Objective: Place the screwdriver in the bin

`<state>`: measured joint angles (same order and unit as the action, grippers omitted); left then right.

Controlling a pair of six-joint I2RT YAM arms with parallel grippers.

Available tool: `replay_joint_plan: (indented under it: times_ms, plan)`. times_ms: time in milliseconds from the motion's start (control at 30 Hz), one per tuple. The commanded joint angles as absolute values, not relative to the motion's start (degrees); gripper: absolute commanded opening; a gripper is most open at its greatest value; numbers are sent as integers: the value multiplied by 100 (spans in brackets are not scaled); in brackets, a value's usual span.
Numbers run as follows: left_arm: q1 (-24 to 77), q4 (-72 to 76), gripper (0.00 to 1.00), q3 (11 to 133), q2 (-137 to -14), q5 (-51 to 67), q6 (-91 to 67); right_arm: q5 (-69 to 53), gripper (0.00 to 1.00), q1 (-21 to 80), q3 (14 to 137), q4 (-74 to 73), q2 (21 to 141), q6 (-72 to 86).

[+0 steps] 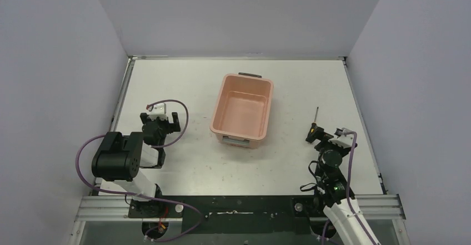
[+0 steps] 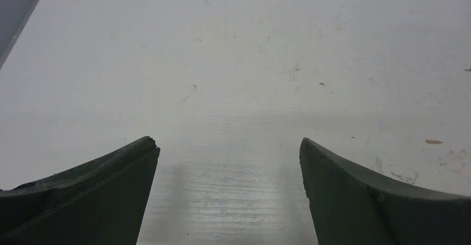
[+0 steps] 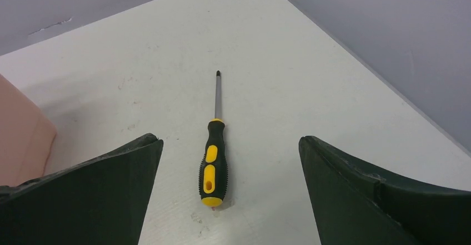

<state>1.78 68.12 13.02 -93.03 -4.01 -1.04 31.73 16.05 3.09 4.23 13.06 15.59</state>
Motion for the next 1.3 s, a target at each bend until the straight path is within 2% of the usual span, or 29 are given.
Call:
replay_joint_plan:
  times_ms: [0, 167, 400, 600, 733, 833, 900, 1000, 1067, 1167, 1200, 1267]
  plan:
    - [176, 7068, 97, 1397, -9246, -339, -125, 3068, 100, 1600, 893, 680, 1669, 1799]
    - [180, 7065, 97, 1404, -9249, -338, -126, 2824, 100, 1597, 2116, 88, 3017, 2067]
    - [176, 7056, 97, 1406, -9255, -340, -126, 2796, 100, 1406, 5038, -2663, 6396, 2313]
    - [176, 7052, 97, 1406, -9250, -346, -125, 1355, 100, 549, 5843, -2930, 8246, 2083]
    - [176, 7061, 97, 1406, -9255, -340, -126, 1033, 98, 217, 5688, -2695, 8735, 2182]
    - [176, 7058, 97, 1406, -9259, -350, -129, 469, 89, 65, 5319, -2322, 8970, 2219]
    - [176, 7064, 97, 1406, -9258, -343, -131, 291, 80, 34, 5128, -2200, 9138, 2230]
    - [176, 7073, 97, 1406, -9268, -343, -129, 326, 60, 24, 4959, -2142, 9354, 2226]
    - [176, 7067, 97, 1406, -9264, -347, -127, 358, 42, 18, 4947, -2167, 9414, 2215]
    - [176, 7067, 97, 1406, -9268, -343, -131, 424, 6, 31, 5037, -2365, 9218, 2269]
    - [176, 7068, 97, 1406, -9265, -348, -125, 430, 0, 47, 5099, -2459, 9052, 2324]
    - [176, 7074, 97, 1406, -9264, -337, -131, 498, 0, 157, 5301, -2729, 8663, 2402]
